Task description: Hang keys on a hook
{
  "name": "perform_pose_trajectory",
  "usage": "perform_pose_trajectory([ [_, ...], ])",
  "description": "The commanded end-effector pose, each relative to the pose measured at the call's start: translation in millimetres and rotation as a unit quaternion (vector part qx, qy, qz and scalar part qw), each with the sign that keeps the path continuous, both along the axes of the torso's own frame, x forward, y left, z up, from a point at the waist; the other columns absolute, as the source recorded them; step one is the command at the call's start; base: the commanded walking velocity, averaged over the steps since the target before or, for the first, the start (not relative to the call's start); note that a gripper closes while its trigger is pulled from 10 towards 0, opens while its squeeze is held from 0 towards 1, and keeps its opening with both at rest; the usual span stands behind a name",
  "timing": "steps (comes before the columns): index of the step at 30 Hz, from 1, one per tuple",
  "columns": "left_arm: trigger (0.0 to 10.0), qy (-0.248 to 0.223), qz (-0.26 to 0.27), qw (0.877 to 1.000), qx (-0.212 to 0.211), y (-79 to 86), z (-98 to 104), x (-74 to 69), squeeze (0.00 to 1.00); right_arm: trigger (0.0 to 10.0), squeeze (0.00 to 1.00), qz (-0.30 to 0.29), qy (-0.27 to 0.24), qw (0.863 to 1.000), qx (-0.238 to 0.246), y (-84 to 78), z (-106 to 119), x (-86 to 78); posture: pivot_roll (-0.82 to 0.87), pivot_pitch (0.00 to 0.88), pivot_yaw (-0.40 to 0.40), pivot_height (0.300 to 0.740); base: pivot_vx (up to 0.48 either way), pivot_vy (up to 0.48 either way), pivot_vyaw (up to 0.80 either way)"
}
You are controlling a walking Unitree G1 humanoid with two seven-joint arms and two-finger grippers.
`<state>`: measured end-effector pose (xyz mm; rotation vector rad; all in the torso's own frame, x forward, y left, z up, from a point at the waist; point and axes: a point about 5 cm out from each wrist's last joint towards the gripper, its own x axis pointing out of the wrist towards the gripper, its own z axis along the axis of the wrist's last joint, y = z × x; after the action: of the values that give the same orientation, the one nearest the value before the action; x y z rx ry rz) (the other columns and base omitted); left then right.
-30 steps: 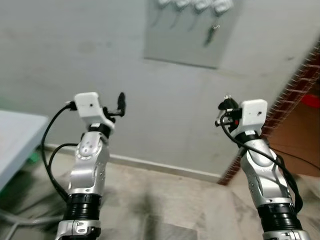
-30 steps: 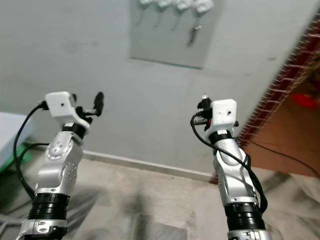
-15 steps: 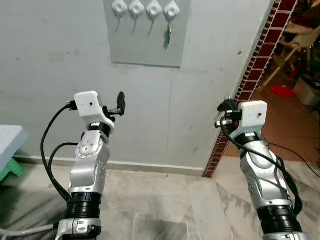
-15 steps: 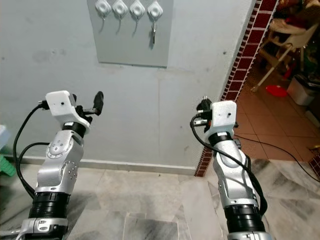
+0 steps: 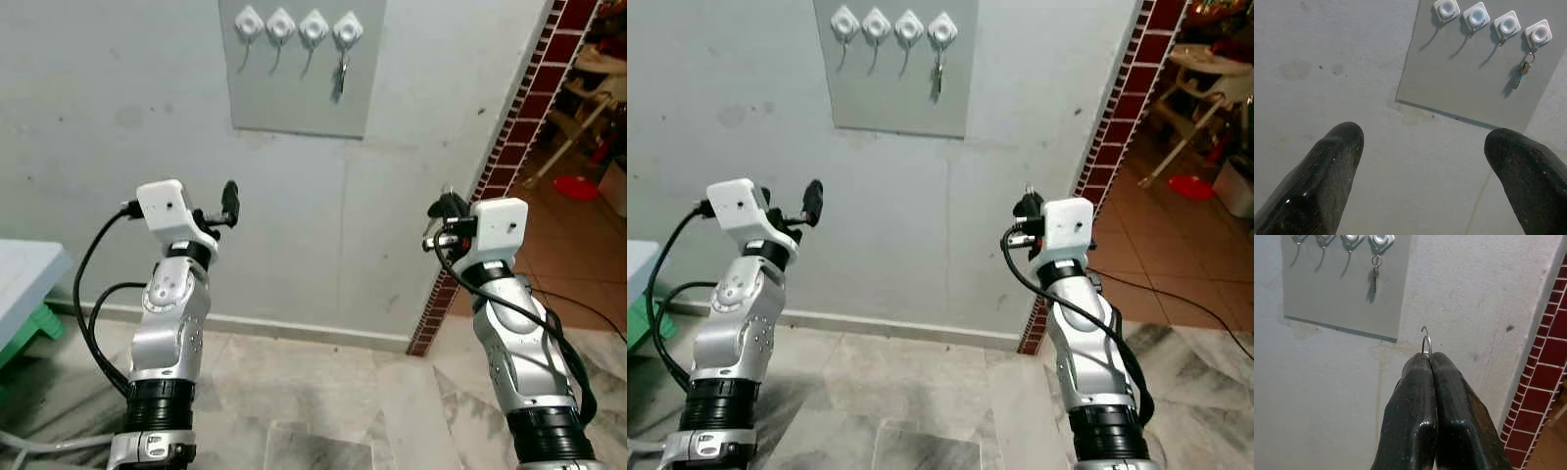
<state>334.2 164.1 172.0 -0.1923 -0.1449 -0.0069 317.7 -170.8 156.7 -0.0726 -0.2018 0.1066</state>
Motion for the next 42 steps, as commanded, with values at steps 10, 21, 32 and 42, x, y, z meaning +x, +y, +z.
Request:
perform_pose_trajectory([
  [10, 10.0, -0.006, -0.006, 1.0, 0.003, -2.2, 5.5, -0.4, 0.0, 10.0, 0.0, -0.003, -0.016, 1.0, 0.0, -1.9, 7.6, -1.1, -0.03, 0.0, -0.036, 0.74, 0.297, 0.0, 0.0],
  [21, 10.0, -0.008, -0.004, 1.0, 0.002, -1.5, 6.2, -0.3, 0.0, 10.0, 0.0, -0.001, -0.017, 1.0, -0.001, -1.0, 7.9, -0.6, -0.03, 0.0, -0.038, 0.74, 0.321, 0.0, 0.0],
  [32, 10.0, -0.008, -0.003, 1.0, -0.001, -2.1, 6.4, -0.1, 0.0, 10.0, 0.0, 0.0, -0.017, 1.0, -0.002, -1.1, 8.1, -0.2, -0.03, 0.0, -0.041, 0.74, 0.344, 0.0, 0.0],
  [42, 10.0, -0.009, -0.002, 1.0, -0.004, -2.3, 6.6, -0.2, 0.0, 10.0, 0.0, 0.002, -0.018, 1.0, -0.002, -0.2, 8.5, -0.2, -0.03, 0.0, -0.044, 0.74, 0.346, 0.0, 0.0],
])
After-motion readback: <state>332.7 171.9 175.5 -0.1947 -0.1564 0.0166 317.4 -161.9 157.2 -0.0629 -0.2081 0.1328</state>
